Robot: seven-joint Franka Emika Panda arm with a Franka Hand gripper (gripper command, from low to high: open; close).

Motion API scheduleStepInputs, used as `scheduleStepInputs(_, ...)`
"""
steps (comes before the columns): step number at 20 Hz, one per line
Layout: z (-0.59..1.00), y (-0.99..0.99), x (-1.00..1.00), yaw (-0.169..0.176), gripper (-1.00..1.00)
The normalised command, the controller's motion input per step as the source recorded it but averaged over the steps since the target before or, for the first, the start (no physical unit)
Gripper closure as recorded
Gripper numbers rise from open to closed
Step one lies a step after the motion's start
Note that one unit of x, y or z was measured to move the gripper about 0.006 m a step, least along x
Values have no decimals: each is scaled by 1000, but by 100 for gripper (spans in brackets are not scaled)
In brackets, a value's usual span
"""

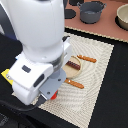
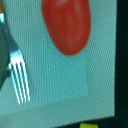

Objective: Interact with the objects in diverse but meaningful ways.

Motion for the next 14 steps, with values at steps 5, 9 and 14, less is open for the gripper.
scheduleStepInputs(5,149,137,-774,2,-100)
scheduleStepInputs(9,-188,0,-996,31,-100)
scheduleStepInputs(14,-485,-47,-1000,6,-100)
